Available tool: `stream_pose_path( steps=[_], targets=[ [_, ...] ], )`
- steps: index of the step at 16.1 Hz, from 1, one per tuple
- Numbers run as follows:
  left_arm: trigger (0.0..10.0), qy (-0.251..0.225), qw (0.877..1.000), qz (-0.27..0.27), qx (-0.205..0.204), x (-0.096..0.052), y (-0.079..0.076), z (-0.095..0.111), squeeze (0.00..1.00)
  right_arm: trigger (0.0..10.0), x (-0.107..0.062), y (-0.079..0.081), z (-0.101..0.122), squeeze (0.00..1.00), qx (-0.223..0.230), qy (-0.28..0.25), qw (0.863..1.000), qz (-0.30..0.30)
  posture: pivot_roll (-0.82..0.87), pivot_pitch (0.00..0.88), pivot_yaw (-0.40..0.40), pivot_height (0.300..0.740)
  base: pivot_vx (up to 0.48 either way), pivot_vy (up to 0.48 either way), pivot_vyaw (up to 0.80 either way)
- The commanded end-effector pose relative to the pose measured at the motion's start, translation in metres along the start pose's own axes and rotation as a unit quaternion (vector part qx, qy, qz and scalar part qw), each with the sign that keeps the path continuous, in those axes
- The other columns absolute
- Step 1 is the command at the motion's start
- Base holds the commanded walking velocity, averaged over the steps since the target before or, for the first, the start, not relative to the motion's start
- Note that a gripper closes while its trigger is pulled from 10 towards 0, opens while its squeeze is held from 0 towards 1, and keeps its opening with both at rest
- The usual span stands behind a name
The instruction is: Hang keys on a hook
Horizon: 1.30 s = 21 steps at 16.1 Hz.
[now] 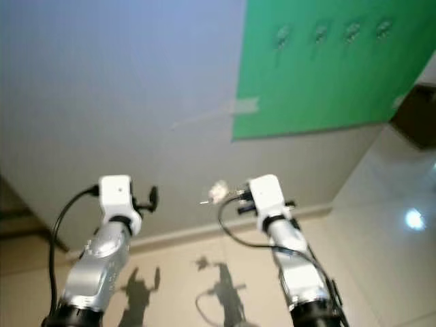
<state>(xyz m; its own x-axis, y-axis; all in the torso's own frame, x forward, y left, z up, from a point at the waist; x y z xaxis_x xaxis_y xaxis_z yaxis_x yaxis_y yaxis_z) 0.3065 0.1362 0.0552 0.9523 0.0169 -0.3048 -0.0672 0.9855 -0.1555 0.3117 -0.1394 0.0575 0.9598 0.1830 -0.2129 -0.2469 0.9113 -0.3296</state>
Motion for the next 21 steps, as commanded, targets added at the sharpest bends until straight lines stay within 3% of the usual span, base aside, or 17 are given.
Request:
stream_pose_path(
  steps=[1,9,12,21],
  targets=[
    [10.0,-0.014,1.000,0.011,0.004,0.001,0.009,0.008,0.00,0.0,0.002,0.005,0.005,0.00,-0.002,-0.008,1.000,0.009,-0.11,0.000,0.020,0.723,0.319,-0.356,0.00],
    [10.0,-0.009,1.000,0.018,0.008,0.008,0.007,0.012,0.00,0.0,0.003,0.007,0.003,0.00,0.005,-0.008,1.000,0.012,-0.12,0.000,0.028,0.723,0.325,-0.349,0.00],
    [10.0,-0.010,1.000,-0.008,0.017,0.007,-0.003,0.011,0.00,0.0,0.002,0.008,0.001,0.00,0.004,-0.006,1.000,0.016,-0.12,0.000,0.030,0.723,0.291,-0.376,0.00],
    [10.0,-0.002,1.000,0.000,0.020,0.007,-0.004,0.008,0.00,0.0,0.001,0.013,-0.001,0.00,-0.002,-0.004,1.000,0.029,-0.12,0.000,0.024,0.723,0.094,-0.418,0.00]
  ],
)
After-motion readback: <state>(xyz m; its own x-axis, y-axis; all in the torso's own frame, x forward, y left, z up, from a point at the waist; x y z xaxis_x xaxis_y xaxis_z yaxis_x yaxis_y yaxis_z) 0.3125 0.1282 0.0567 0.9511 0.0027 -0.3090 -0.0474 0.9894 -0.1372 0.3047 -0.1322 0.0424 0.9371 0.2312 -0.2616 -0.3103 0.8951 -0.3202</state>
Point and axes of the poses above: a point about 5 cm out from each wrist's last joint towards the gripper, its own x axis pointing out of the wrist towards the gripper, its own z axis along the axis of the wrist's last joint, y = z × x, the point moved 3 cm from there along x, pointing out of the wrist towards the gripper, and after that the axes turned 7 degrees about -x, right-handed, at the moved point
